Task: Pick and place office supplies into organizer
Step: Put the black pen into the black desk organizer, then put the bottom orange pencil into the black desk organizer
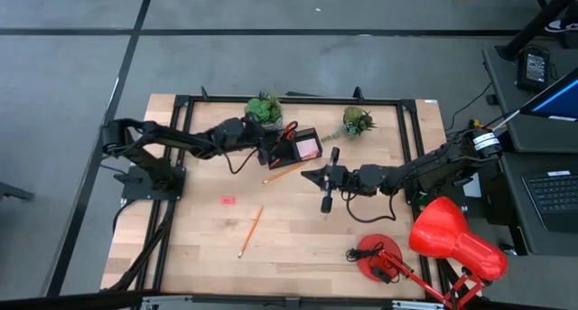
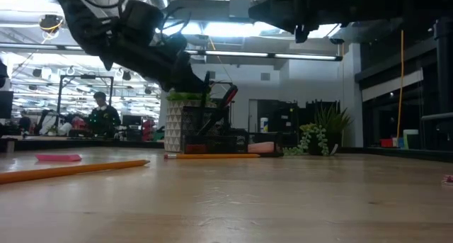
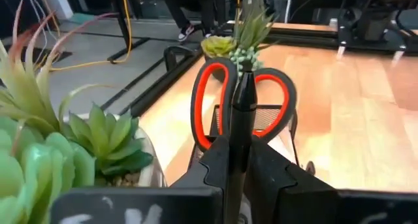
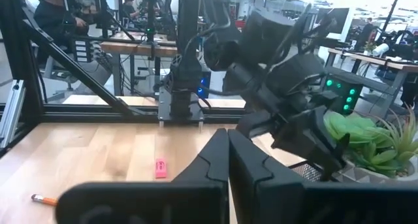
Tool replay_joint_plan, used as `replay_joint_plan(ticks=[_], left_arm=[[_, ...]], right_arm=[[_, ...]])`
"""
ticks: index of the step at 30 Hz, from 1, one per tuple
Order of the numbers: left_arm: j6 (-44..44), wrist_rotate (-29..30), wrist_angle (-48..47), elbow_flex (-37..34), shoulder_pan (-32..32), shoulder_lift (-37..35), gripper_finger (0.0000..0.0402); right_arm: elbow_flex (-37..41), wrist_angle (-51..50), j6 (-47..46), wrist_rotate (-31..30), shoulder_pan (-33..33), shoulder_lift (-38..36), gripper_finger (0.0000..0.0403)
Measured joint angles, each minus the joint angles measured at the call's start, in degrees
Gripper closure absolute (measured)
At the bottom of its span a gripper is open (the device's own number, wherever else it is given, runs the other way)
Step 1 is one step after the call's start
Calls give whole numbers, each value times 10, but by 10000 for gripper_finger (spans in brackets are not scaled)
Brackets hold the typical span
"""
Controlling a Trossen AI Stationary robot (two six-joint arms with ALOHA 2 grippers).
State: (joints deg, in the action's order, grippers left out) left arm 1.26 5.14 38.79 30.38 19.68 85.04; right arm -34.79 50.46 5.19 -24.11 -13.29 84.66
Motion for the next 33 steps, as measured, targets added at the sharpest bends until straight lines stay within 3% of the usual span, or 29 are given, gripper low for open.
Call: replay_joint_plan(ticks=[4,12,20,28,33], left_arm=[[-9,3,6,0,0,18,375],[-37,2,7,0,0,23,320],[-41,2,9,0,0,18,290],[-40,-23,2,0,-25,-46,290],[-35,-26,-69,0,-77,-109,292]], right_arm=[[0,0,0,0,1,0,399],[0,0,2,0,1,0,398],[0,0,0,0,1,0,398],[0,0,10,0,1,0,398],[0,0,13,-1,1,0,398]])
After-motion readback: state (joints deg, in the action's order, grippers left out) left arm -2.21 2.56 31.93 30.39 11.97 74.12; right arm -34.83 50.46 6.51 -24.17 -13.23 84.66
